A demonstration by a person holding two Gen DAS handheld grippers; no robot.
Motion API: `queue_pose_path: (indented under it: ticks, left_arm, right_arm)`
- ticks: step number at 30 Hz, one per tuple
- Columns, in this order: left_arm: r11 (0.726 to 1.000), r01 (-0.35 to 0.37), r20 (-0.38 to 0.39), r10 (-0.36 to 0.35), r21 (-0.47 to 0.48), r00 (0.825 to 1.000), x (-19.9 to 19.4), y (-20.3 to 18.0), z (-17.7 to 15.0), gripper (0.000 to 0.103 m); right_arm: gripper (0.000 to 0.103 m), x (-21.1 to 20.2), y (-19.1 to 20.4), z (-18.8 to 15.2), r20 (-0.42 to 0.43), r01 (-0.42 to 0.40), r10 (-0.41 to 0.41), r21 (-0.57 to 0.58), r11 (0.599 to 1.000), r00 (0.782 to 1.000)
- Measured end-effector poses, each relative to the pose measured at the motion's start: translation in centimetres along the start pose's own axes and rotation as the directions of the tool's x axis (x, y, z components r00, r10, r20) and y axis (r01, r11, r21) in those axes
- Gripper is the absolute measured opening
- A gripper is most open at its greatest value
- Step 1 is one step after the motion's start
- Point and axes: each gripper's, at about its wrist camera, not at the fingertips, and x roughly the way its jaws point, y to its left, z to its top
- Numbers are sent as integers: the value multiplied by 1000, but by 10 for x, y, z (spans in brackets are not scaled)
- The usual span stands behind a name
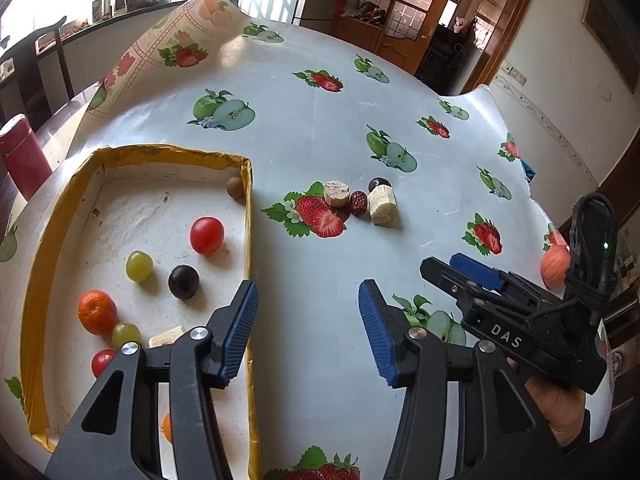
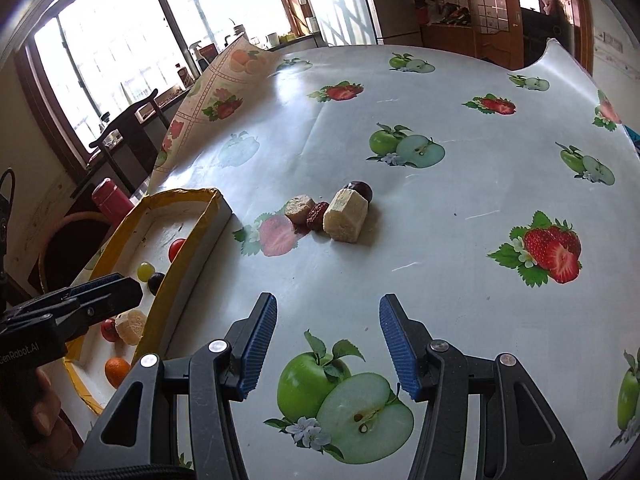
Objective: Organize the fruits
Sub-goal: 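Withdraw both open tools from the tray toward the pile, then grasp the pale cube piece with the right tool while the left grasps the round biscuit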
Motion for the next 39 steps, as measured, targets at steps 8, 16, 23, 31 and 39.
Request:
queue_pose_path:
  ticks: [8,16,23,31,39]
  left_arm:
    - [999,-13,-34,15,33,999,28,-11,12,51]
    - [996,-50,-62,54,74,997,65,-26,39,51]
    - [985,-100,-89,114,143,989,108,-37,64,46]
    - [976,-97,-142,126,195,982,140,-37,71,41]
    - [968,-109,-123,139,224,983,156,-47,75,28]
  right_arm:
    - [54,44,-10,37,-13,7,-6,56,998,1000]
    - [34,92,-14,59,-71,-2,7,74,997,997]
    - [34,50,-36,38,-11,-11,12,102,995,1000]
    - [34,8,-55,9,22,-39,36,155,987,999]
    - [34,-8,-44,9,54,-69,63,128,989,997]
